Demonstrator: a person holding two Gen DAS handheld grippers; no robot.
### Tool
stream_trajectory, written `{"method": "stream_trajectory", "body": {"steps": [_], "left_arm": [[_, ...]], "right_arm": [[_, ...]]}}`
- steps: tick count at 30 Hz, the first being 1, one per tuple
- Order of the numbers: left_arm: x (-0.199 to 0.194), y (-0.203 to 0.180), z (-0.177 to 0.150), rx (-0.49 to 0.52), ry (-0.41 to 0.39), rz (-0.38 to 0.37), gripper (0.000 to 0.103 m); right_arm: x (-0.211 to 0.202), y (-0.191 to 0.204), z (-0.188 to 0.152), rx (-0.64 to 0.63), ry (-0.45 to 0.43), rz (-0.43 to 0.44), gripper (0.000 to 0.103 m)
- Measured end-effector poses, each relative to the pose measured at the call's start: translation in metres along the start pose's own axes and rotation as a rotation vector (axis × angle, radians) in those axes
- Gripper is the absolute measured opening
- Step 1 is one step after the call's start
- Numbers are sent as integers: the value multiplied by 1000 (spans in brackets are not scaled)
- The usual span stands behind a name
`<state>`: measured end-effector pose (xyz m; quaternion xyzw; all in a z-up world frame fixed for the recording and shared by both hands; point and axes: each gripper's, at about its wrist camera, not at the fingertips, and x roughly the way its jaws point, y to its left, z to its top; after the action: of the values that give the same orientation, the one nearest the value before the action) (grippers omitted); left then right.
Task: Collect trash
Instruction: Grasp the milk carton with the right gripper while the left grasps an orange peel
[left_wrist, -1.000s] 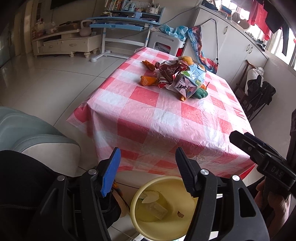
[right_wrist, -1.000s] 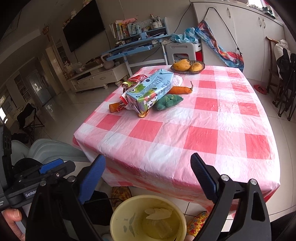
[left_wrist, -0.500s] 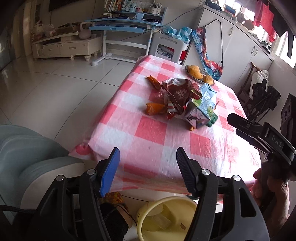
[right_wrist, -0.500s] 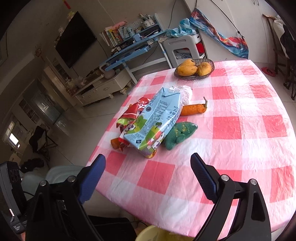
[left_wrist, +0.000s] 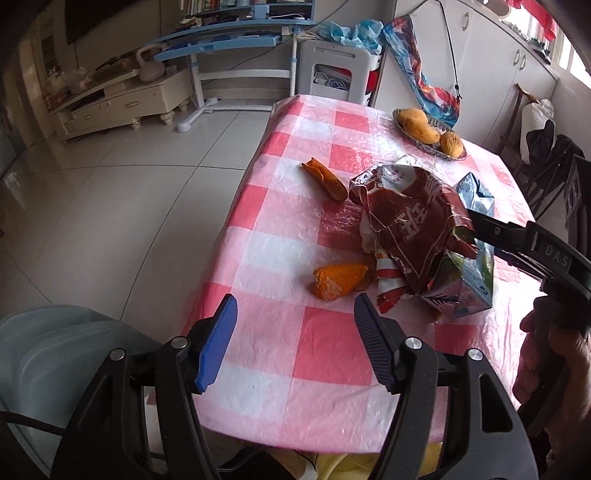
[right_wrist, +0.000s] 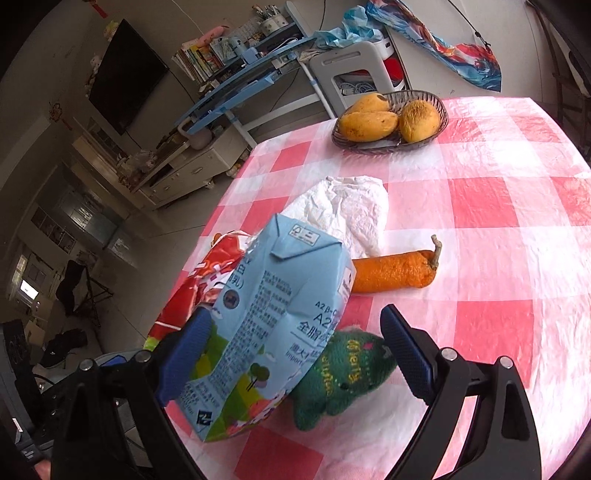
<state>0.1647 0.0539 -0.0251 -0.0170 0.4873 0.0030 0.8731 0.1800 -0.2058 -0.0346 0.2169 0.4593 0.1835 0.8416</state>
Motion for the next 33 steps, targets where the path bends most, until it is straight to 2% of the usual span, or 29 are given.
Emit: {"method": "stream_trajectory", "body": {"steps": [5, 6, 7, 8, 10, 12, 14, 17, 19, 24, 29, 33], "left_arm": [[26, -14, 13, 103, 28, 27, 63], [31, -17, 15, 123, 29, 28, 63], [35, -20, 16, 143, 32, 27, 63], [40, -24, 17, 161, 36, 28, 63], [48, -30, 17, 188, 59, 20, 62], [48, -34, 16, 198, 57, 4, 53], [47, -35, 16, 197, 62, -34, 29], [43, -32, 11, 169, 65, -40, 20], [39, -27, 8, 121, 74, -76, 15], [14, -11, -6, 15, 43, -127, 14], [-12, -2, -24, -71, -18, -184, 14], [-31, -6, -46, -78, -56, -197, 14]], "right_arm": [[3, -9, 1, 23, 2, 70, 89], [3, -9, 3, 21, 7, 84, 86], [3, -9, 3, 19, 13, 106, 80], [5, -9, 4, 20, 24, 128, 67], [3, -8, 4, 15, 32, 167, 52], [-1, -5, 3, 4, 30, 185, 41], [-8, -3, 4, 1, 18, 207, 36], [-25, -1, 6, -3, -18, 230, 35], [-42, 0, 7, -6, -48, 241, 34], [-78, 0, 3, -5, -119, 264, 33], [-104, 5, -14, -46, -169, 240, 32], [-117, 13, -33, -80, -179, 227, 32]]}}
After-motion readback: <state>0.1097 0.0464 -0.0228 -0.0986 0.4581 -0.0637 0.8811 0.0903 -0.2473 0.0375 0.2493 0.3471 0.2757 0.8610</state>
